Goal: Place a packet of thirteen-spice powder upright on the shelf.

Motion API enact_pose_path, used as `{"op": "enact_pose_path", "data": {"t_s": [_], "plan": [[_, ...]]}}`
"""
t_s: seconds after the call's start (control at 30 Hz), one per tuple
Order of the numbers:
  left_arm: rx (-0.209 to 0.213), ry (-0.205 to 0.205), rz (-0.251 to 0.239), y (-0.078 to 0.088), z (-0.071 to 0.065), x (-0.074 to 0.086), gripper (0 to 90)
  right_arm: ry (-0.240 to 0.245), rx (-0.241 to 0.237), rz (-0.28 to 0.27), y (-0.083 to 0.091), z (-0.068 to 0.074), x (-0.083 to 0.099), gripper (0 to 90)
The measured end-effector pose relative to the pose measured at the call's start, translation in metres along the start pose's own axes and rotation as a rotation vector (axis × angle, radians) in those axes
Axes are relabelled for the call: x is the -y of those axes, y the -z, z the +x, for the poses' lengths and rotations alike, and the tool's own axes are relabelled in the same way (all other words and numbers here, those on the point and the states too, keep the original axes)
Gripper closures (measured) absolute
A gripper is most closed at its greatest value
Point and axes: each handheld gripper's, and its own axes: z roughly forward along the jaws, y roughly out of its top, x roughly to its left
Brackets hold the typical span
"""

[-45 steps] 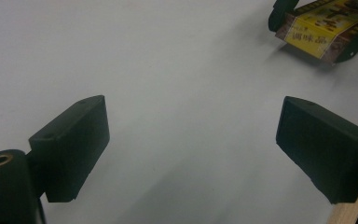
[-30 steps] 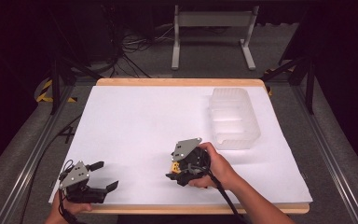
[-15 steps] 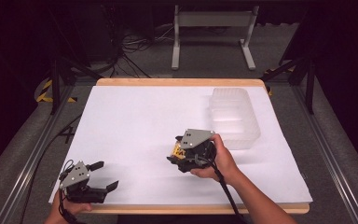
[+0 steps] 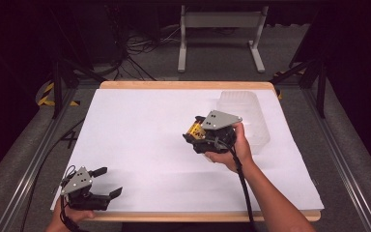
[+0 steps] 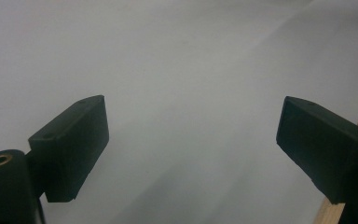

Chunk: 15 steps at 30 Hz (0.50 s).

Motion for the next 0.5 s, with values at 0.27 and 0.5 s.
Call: {"op": "enact_pose_path", "data": {"t_s": [0.27, 0.5], "plan": [[-0.005, 0.009, -0.03, 0.003, 0.0, -0.001, 9.9, -0.032, 0.098, -0.029, 0.008, -0.029, -0.004, 33.2], [-0.005, -0.004, -0.022, 0.003, -0.001, -0.001, 9.9, -0.052, 0.178, -0.023, 0.007, -0.053, 0.001, 33.2]]}}
